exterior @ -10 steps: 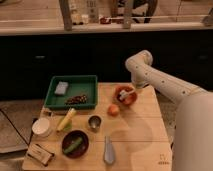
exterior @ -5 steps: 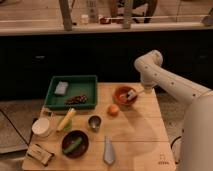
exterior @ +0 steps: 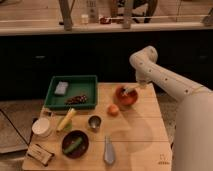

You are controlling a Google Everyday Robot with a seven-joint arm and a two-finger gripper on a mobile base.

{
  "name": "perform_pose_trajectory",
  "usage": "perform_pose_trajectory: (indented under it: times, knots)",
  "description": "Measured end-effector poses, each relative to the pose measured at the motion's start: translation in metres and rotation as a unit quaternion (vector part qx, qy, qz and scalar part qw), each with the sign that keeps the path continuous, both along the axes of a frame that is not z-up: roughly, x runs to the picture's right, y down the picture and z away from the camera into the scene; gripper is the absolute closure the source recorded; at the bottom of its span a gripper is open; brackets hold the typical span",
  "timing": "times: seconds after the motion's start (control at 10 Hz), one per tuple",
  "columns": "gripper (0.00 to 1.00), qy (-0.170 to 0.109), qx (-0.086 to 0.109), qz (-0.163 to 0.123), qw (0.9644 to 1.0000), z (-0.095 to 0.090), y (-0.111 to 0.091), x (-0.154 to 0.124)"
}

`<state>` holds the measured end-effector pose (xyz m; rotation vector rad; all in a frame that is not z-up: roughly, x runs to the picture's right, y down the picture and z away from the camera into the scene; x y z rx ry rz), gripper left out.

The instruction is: Wipe red bowl with brush

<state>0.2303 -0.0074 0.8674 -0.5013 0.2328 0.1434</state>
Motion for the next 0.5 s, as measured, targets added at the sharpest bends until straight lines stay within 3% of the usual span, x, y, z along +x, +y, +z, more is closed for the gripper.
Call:
perform_pose_trajectory:
  times: [0.3, 0.5]
  knots:
    - [1.00, -0.035, -0.012, -0.022, 0.9991, -0.008, 0.011, -0.022]
    - [1.00, -0.041, -0.017, -0.031, 0.9986, -0.021, 0.024, -0.012]
